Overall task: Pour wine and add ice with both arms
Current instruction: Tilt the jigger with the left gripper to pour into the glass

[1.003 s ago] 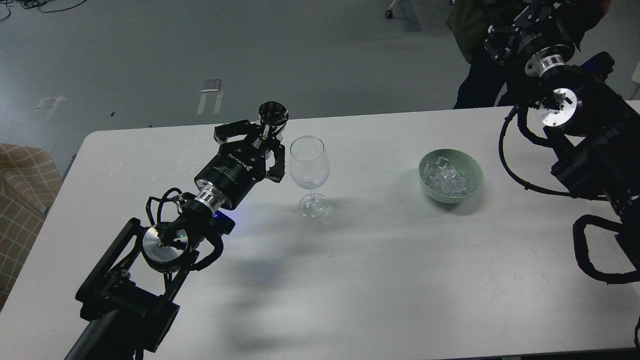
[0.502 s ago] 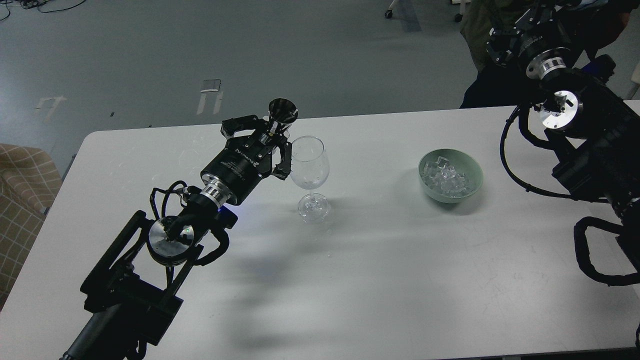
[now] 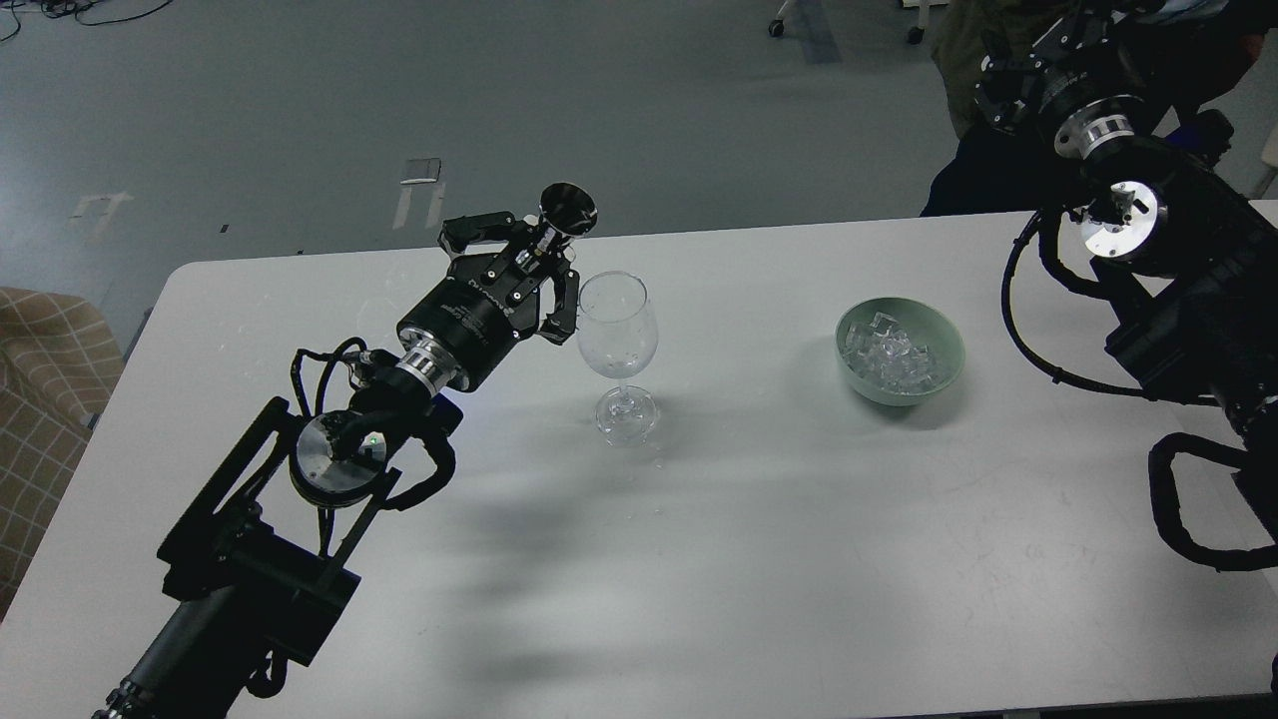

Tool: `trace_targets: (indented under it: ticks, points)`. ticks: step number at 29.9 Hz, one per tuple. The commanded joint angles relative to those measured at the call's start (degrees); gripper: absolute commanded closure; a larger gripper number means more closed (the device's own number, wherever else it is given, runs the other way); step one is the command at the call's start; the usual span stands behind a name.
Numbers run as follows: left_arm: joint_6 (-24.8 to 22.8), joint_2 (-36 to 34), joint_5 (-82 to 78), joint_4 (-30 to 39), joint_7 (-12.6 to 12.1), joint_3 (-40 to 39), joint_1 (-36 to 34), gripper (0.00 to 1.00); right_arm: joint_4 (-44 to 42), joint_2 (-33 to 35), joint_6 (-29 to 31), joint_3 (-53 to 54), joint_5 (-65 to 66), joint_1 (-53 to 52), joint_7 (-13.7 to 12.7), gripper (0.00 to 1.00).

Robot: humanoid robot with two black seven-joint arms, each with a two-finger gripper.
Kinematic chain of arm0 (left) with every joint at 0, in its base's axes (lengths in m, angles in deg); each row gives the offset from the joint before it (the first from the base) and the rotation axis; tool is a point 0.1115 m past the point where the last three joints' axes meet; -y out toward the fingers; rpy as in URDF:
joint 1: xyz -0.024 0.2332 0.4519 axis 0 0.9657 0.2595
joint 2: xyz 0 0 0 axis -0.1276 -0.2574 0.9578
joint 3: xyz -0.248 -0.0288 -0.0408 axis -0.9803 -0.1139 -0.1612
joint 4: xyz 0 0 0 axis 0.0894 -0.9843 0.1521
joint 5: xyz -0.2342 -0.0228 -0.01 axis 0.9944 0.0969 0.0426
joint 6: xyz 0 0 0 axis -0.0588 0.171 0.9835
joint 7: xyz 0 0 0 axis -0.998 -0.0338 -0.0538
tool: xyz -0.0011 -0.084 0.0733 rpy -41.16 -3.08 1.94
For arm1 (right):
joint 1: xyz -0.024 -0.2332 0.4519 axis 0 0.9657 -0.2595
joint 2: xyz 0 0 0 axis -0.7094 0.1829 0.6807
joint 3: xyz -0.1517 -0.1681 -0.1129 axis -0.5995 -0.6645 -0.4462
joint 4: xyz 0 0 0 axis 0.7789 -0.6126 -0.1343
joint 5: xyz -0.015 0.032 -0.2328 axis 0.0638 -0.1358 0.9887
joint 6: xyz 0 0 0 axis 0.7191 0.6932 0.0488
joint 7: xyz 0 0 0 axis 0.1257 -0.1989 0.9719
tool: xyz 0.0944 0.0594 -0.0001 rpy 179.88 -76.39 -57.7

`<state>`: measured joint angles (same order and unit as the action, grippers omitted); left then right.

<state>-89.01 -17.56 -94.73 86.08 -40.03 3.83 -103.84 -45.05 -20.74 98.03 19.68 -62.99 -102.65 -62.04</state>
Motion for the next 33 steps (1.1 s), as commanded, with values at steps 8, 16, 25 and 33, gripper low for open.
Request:
trace_targets:
  ticks: [8,16,25,33]
  points:
    - [-0.22,-0.05,-4.70,0.02,-0.75,0.88,-0.71,1.00,0.10,0.00,-0.01,0.17,0.00,0.00,0.05,0.00]
    - [-0.22,-0.14,-7.86,-0.85,-0.75,0.88,-1.15,1.00,0.10,-0.09,-0.01,0.08,0.00,0.00,0.05,0.00]
    - [-0.22,0.04,-11.03,-2.52,-0.75,0.96,-1.94,1.00,0.02,0.09,-0.01,0.08,0.00,0.00,0.05,0.00]
    - [-0.31,-0.14,-13.84,-2.35,-0.66,4.30,-2.29,1.00,0.10,-0.09,-0.01,0.00,-0.09,0.09,0.05,0.00]
